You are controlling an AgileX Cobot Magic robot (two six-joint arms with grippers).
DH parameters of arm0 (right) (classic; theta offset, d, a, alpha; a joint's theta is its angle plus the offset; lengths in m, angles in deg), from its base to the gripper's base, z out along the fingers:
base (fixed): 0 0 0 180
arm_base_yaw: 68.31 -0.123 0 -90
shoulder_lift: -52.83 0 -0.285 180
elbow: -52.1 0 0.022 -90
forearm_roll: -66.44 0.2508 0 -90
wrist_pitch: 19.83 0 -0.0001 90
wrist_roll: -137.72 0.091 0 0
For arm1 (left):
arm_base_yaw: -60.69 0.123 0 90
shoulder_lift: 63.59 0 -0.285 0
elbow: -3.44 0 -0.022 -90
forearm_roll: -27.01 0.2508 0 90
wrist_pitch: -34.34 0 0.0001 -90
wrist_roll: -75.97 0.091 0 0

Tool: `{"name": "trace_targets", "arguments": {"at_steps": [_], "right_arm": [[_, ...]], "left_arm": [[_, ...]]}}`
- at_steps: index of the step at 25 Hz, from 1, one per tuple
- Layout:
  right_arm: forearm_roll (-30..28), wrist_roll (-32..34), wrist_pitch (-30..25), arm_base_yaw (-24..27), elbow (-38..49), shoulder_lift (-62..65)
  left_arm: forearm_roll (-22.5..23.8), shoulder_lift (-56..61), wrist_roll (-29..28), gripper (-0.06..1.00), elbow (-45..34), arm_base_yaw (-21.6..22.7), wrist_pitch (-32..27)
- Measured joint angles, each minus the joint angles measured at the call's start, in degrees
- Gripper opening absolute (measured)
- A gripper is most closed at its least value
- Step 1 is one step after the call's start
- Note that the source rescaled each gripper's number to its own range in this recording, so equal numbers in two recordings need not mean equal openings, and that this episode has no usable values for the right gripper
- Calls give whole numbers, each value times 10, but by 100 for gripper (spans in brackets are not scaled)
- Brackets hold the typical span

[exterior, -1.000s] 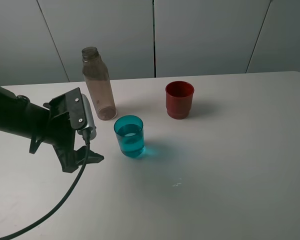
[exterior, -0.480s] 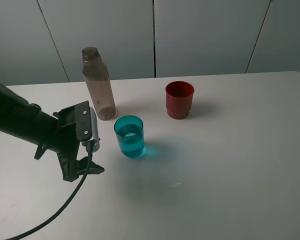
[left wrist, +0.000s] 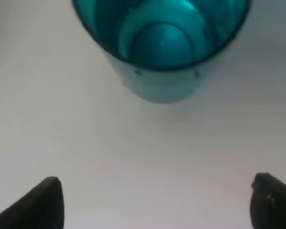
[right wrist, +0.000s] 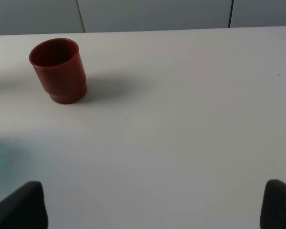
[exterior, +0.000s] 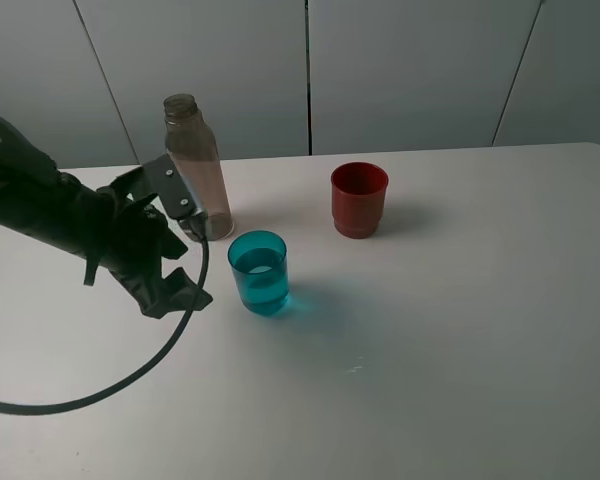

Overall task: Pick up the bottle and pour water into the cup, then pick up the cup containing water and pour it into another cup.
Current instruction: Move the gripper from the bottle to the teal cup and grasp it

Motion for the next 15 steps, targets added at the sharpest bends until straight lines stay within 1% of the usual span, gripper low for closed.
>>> {"name": "trace_targets", "arguments": {"at_steps": [1, 3, 6, 8, 9, 11, 13, 15], "right_arm": [[0, 0, 0, 0, 0, 0], [0, 0, 0, 0, 0, 0], [0, 0, 0, 0, 0, 0], [0, 0, 0, 0, 0, 0], [0, 0, 0, 0, 0, 0], [0, 0, 0, 0, 0, 0], [0, 0, 0, 0, 0, 0], [0, 0, 0, 0, 0, 0]], "left_arm": [[29, 7, -46, 99, 6, -5, 7], [70, 25, -153, 99, 10, -17, 34], [116, 51, -301, 99, 10, -41, 110], [155, 65, -380, 99, 10, -60, 157], [167, 70, -401, 99, 10, -70, 177], [170, 74, -432, 99, 3, -86, 204], [162, 71, -435, 99, -11, -97, 212], [162, 60, -423, 99, -22, -100, 217]]}}
